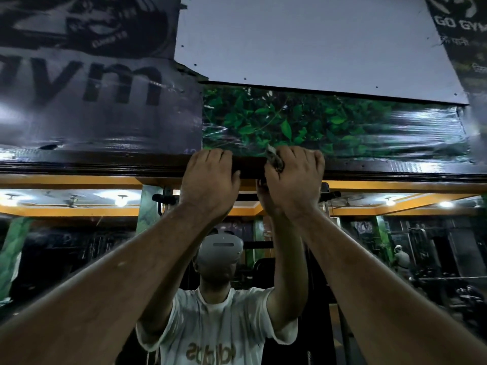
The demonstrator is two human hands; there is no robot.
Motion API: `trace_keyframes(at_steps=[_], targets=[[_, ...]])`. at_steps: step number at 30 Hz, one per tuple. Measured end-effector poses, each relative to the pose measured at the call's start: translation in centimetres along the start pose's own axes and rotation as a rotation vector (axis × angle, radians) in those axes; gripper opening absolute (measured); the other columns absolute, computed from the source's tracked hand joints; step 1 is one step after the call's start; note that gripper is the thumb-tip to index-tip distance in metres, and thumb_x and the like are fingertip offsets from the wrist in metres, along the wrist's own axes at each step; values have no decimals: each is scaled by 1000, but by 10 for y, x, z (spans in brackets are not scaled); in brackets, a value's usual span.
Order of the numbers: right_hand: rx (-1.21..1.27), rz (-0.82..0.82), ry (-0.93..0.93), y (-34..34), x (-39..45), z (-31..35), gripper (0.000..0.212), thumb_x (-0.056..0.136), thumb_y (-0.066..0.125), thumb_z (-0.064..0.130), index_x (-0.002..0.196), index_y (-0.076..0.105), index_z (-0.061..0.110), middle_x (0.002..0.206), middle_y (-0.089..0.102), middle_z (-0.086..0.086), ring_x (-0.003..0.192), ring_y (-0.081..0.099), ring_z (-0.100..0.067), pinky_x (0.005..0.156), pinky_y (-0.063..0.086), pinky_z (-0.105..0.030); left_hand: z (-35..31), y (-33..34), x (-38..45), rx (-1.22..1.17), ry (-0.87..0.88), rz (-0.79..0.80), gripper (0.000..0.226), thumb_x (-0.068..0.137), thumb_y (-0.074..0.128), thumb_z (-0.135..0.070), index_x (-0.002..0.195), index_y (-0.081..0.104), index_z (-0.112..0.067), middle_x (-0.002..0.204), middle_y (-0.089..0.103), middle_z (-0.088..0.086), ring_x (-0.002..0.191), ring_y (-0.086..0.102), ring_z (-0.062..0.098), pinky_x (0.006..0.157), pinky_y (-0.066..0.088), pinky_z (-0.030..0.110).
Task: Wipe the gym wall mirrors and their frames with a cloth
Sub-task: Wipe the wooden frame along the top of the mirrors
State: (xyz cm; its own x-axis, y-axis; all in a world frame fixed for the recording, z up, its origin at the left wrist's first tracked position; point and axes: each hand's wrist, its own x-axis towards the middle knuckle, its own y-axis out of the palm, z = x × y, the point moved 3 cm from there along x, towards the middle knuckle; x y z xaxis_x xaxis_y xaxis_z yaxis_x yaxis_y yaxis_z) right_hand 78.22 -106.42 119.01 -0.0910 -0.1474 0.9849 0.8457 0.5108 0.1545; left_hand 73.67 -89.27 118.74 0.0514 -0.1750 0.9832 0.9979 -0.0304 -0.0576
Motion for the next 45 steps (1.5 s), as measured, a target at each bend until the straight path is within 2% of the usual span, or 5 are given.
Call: trace_keyframes(at_steps=[26, 29, 34, 40, 45], targets=[[-10, -76, 2, 6, 3, 0, 51, 87, 40, 52, 108, 66, 14, 106, 66, -10, 114, 58, -33, 117, 27, -61, -1, 9, 5, -84, -99, -96, 43, 98, 33, -42, 109, 61, -12, 106, 62, 8, 103, 55, 27, 103, 40, 46], [-22, 16, 12, 11, -2, 22, 58, 89, 32, 52, 118, 65, 14, 120, 65, -11, 127, 53, -33, 122, 17, -61, 2, 12, 2, -87, -51, -75, 43, 98, 34, -39, 115, 62, -10, 112, 64, 11, 107, 56, 29, 104, 40, 45], [39, 118, -198, 13, -6, 36, 57, 92, 37, 49, 133, 61, 19, 131, 64, -6, 130, 52, -28, 122, 20, -58, 37, -4, -5, -111, 116, -32, 45, 98, 38, -34, 129, 60, -11, 122, 66, 9, 113, 58, 29, 107, 36, 43], [35, 25, 68, 32, -5, 88, 53, 93, 33, 52, 113, 69, 19, 114, 68, -4, 121, 56, -26, 123, 18, -55, 71, -11, -12, -79, 136, -4, 38, 97, 46, -31, 127, 59, -12, 118, 65, 8, 109, 57, 28, 104, 37, 40], [91, 24, -123, 40, -17, 125, 39, 97, 44, 41, 119, 69, 20, 117, 69, -4, 119, 58, -26, 121, 21, -52, 97, -20, -24, -127, 101, -32, 38, 99, 43, -29, 128, 59, -11, 125, 64, 8, 118, 56, 26, 115, 33, 41]])
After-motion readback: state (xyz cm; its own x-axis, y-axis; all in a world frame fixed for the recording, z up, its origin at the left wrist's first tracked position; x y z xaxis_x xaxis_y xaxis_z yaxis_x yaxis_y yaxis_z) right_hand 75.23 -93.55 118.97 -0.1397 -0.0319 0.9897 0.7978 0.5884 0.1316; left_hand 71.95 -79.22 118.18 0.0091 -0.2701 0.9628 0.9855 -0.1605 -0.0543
